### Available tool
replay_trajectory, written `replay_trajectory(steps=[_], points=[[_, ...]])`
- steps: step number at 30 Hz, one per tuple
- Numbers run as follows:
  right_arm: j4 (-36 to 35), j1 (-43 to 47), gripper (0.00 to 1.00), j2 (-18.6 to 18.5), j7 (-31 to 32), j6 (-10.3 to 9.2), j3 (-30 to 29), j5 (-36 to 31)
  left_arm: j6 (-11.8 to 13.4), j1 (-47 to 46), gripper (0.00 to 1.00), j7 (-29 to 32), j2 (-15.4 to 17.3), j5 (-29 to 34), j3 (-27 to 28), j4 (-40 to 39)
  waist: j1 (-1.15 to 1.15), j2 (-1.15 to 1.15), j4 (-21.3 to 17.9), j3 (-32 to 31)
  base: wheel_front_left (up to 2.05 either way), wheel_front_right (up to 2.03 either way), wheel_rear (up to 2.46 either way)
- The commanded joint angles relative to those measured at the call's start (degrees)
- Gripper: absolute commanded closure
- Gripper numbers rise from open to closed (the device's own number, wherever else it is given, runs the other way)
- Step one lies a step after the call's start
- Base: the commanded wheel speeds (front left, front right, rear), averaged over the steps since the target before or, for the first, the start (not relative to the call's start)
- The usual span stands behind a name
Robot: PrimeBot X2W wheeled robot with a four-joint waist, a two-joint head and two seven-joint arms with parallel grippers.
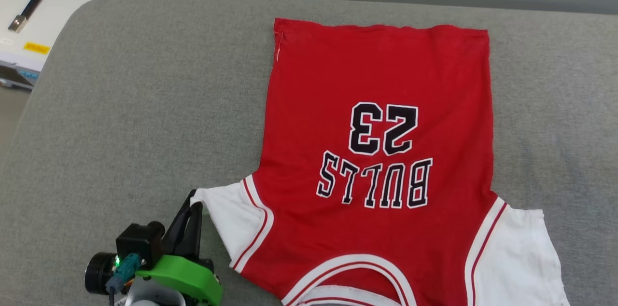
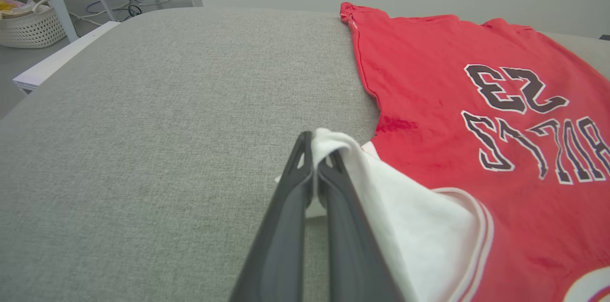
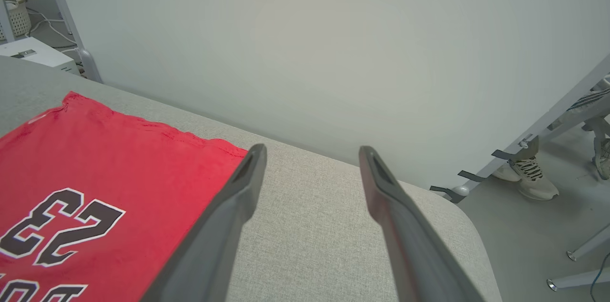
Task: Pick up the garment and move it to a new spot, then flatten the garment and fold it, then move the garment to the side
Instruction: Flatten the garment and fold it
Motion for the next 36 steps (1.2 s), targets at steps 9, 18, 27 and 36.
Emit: replay_trajectory(steps=[9, 18, 27, 36], points=[[9.9, -26.4, 0.00, -5.6, 31.1, -0.05, 10.5, 8.7, -2.1, -6.0, 1.00, -0.3, -5.9, 5.5, 0.8, -3.0, 0.00, 0.00, 9.8, 15.3, 0.00, 0.00, 0.00], [21.2, -40.4, 0.00, -4.9, 45.0, -0.05, 15.0, 4.8, -5.4, -9.6, 1.00, -0.3, -11.4, 9.3, 2.2, -4.1, 0.00, 0.00, 14.9, 23.6, 0.00, 0.00, 0.00], [31.1, -35.3, 0.00, -2.5, 44.0, -0.05, 15.9, 2.8, -9.3, -10.4, 1.00, -0.3, -15.5, 12.8, 5.1, -2.6, 0.00, 0.00, 16.4, 27.3, 0.00, 0.00, 0.00], [30.8, -33.6, 1.00, -4.4, 42.5, -0.05, 15.0, 3.6, -10.8, -8.4, 1.00, -0.3, -16.8, 14.7, 8.2, -1.2, 0.00, 0.00, 14.4, 24.3, 0.00, 0.00, 0.00]])
